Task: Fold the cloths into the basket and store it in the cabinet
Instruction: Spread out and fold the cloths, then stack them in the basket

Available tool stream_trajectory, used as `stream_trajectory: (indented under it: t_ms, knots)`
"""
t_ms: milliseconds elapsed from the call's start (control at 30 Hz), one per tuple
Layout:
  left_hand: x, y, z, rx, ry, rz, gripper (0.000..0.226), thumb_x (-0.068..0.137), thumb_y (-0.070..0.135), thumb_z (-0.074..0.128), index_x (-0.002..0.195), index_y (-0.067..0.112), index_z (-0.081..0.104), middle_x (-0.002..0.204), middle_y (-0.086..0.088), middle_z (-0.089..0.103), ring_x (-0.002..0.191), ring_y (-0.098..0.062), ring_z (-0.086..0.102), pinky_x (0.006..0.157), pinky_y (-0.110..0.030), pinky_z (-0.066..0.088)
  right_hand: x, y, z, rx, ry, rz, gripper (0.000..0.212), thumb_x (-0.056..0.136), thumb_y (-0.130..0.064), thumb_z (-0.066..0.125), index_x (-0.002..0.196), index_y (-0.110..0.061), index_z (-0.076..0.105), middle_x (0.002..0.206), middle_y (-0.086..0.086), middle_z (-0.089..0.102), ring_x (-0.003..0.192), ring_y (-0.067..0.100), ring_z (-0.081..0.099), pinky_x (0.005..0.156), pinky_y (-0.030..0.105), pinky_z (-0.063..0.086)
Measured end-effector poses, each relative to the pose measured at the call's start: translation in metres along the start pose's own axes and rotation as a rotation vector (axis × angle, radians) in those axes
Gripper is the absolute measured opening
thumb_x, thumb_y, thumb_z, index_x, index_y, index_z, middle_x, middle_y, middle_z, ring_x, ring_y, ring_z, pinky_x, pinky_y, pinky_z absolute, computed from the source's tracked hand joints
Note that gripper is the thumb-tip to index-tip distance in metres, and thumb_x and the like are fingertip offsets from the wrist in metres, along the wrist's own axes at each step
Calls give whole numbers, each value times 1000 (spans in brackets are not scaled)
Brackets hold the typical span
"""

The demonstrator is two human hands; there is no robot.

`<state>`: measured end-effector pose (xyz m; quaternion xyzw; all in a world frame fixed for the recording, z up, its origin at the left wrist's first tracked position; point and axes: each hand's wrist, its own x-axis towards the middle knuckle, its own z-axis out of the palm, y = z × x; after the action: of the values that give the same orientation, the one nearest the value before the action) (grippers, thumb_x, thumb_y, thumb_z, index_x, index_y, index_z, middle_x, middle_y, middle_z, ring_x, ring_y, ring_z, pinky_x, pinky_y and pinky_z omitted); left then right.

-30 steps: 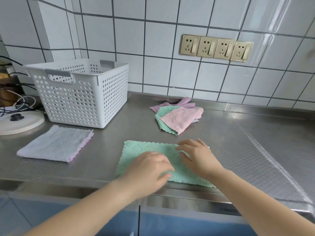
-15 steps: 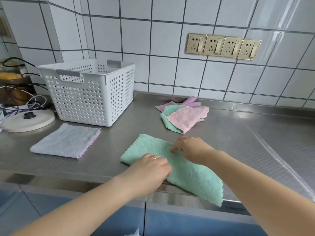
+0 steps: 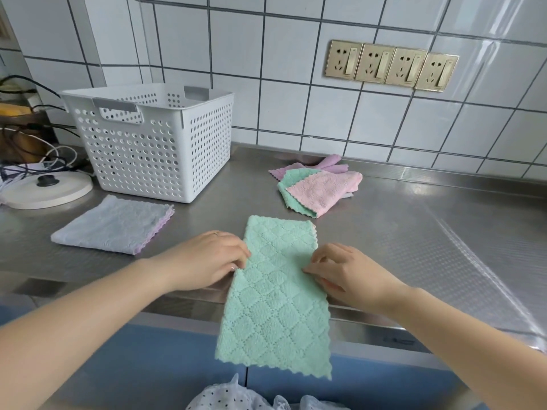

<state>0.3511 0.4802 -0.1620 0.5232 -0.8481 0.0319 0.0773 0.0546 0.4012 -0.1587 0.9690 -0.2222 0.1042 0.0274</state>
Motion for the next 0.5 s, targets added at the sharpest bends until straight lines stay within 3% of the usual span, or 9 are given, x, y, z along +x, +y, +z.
stream_trajectory:
  t_ms: [67, 167, 267, 300, 367, 433, 500]
  knots:
    - [-8, 2, -4, -67, -32, -12, 40, 90, 14, 47, 127, 26, 56, 142, 17, 43, 133, 3, 32, 114, -17, 12, -16, 3, 0, -14, 23, -17, 38, 88, -19, 56, 125, -21, 61, 130, 7, 56, 110, 25, 60, 96, 39, 47]
    - [-27, 9, -4, -134, -120, 20, 66, 81, 26, 42, 145, 35, 28, 152, 25, 11, 139, 11, 3, 116, -17, -3, -40, 2, 3, -31, -23, -112, 58, 83, -30, 51, 140, -23, 44, 149, 7, 38, 133, 23, 42, 110, 44, 32]
    - [-35, 21, 2, 97, -160, 132, 78, 78, 35, 36, 147, 35, 0, 154, 14, -13, 142, -2, -16, 116, -26, -13, -47, -9, 13, -148, -83, -208, 72, 82, -40, 55, 147, -25, 28, 154, 5, 26, 142, 20, 28, 112, 47, 26]
    - [-34, 25, 5, 172, -155, 163, 81, 78, 31, 41, 147, 32, -2, 156, 8, -11, 144, -10, -15, 116, -34, -11, -46, -12, 16, -185, -76, -222, 72, 82, -41, 55, 147, -24, 29, 154, 5, 28, 141, 21, 30, 111, 47, 30]
    - [-29, 33, 8, 276, -109, 236, 91, 70, 19, 57, 149, 24, 14, 157, -5, 7, 145, -23, 4, 117, -44, 8, -42, -18, 20, -217, -48, -241, 69, 82, -36, 55, 146, -22, 33, 151, 7, 33, 137, 22, 36, 108, 44, 37]
    - [-24, 40, 10, 335, -60, 310, 92, 56, 12, 68, 143, 16, 37, 150, -11, 32, 139, -26, 31, 110, -42, 32, -37, -22, 21, -197, -7, -242, 66, 82, -31, 61, 143, -21, 38, 147, 7, 40, 133, 22, 42, 105, 42, 41]
    - [-23, 41, 15, 322, -17, 348, 87, 55, 5, 67, 139, 14, 45, 145, -9, 42, 133, -22, 41, 107, -38, 37, -35, -26, 21, -152, 28, -224, 56, 86, -28, 63, 139, -20, 45, 142, 7, 48, 129, 22, 49, 101, 42, 45]
